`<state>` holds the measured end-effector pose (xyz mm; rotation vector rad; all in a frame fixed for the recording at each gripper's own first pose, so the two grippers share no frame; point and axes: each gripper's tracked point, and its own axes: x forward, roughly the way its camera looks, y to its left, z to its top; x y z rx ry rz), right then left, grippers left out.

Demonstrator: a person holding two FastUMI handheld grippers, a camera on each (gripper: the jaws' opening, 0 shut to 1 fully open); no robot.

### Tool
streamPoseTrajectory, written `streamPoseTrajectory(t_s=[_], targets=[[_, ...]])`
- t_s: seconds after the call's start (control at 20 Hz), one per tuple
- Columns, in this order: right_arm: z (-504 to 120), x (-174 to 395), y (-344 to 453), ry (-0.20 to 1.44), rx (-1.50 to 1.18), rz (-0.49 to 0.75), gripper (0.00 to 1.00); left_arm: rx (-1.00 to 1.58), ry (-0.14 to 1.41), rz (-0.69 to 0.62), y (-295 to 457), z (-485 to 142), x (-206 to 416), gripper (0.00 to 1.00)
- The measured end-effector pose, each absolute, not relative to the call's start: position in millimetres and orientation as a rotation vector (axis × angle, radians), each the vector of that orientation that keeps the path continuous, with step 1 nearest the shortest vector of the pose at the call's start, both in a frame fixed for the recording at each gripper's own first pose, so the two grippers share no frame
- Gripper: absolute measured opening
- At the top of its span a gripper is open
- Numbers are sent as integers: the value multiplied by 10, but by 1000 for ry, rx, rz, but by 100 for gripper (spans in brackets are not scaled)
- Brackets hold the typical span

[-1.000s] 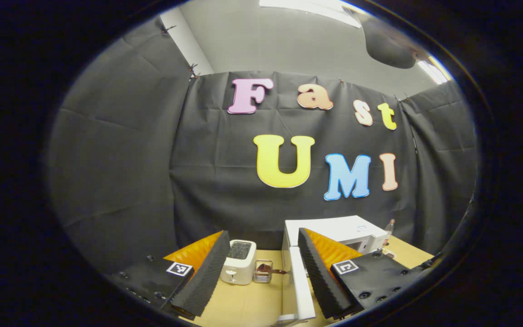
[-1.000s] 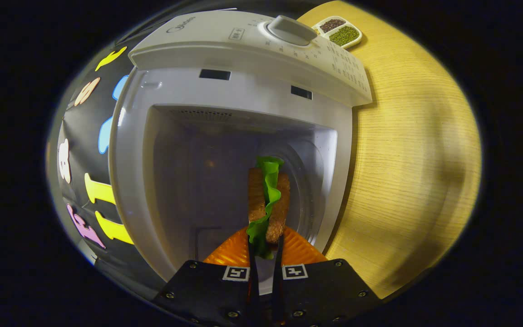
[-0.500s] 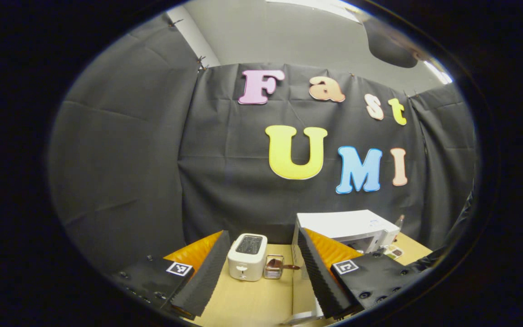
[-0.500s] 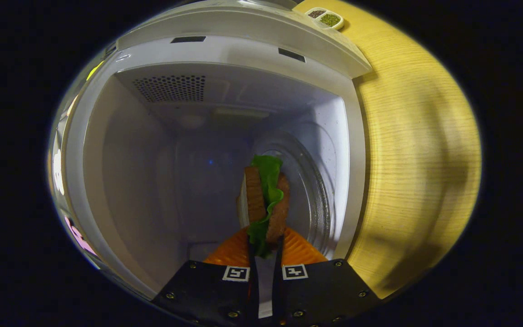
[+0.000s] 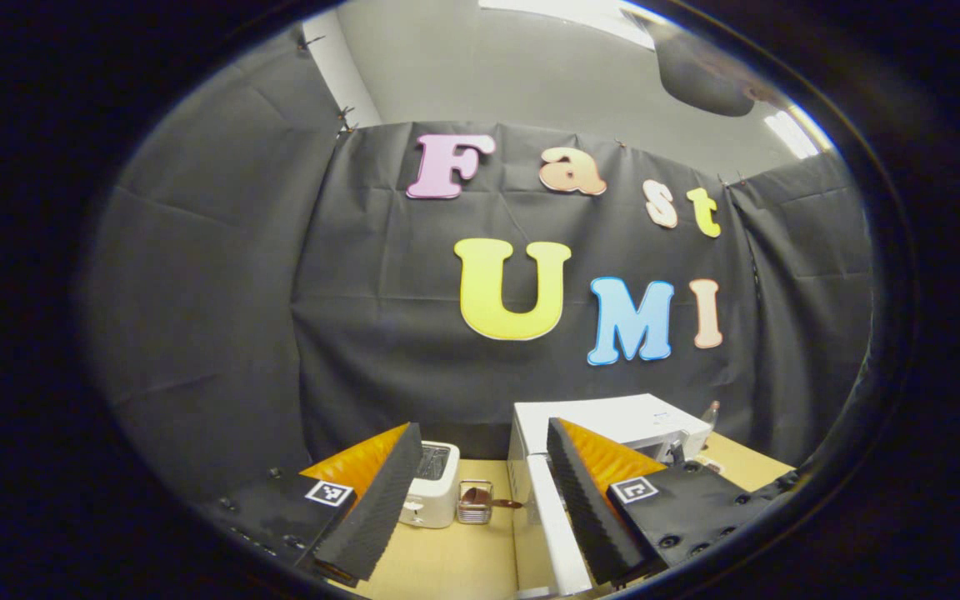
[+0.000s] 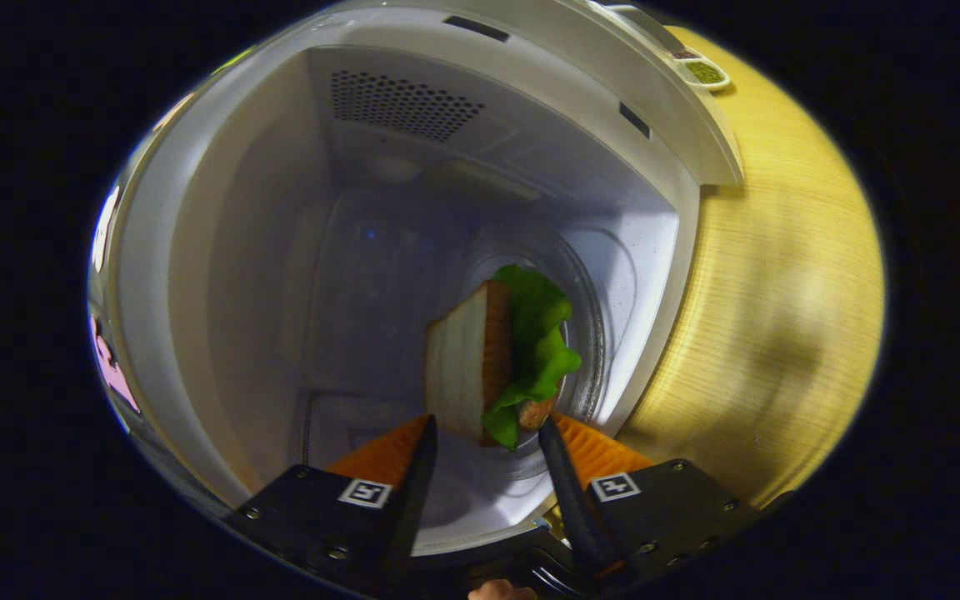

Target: Open the microwave oven with the left hand, put the food in, and close the microwave oven.

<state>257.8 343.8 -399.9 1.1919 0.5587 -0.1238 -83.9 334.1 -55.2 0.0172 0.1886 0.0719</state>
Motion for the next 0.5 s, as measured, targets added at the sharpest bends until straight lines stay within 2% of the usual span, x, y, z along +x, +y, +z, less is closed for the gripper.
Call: streamPoseTrajectory(t_s=[0.05, 0.1, 0.5], targets=[[-3987, 2533, 3408, 570, 1130, -107, 89, 21, 183, 63, 3289, -531, -823, 97], [-3936, 2489, 3410, 569, 1084, -85, 97, 20, 177, 53, 3236, -520, -803, 97], [-3670, 1812, 3099, 583, 762, 35, 97, -14, 159, -15, 2845, -541, -652, 96]])
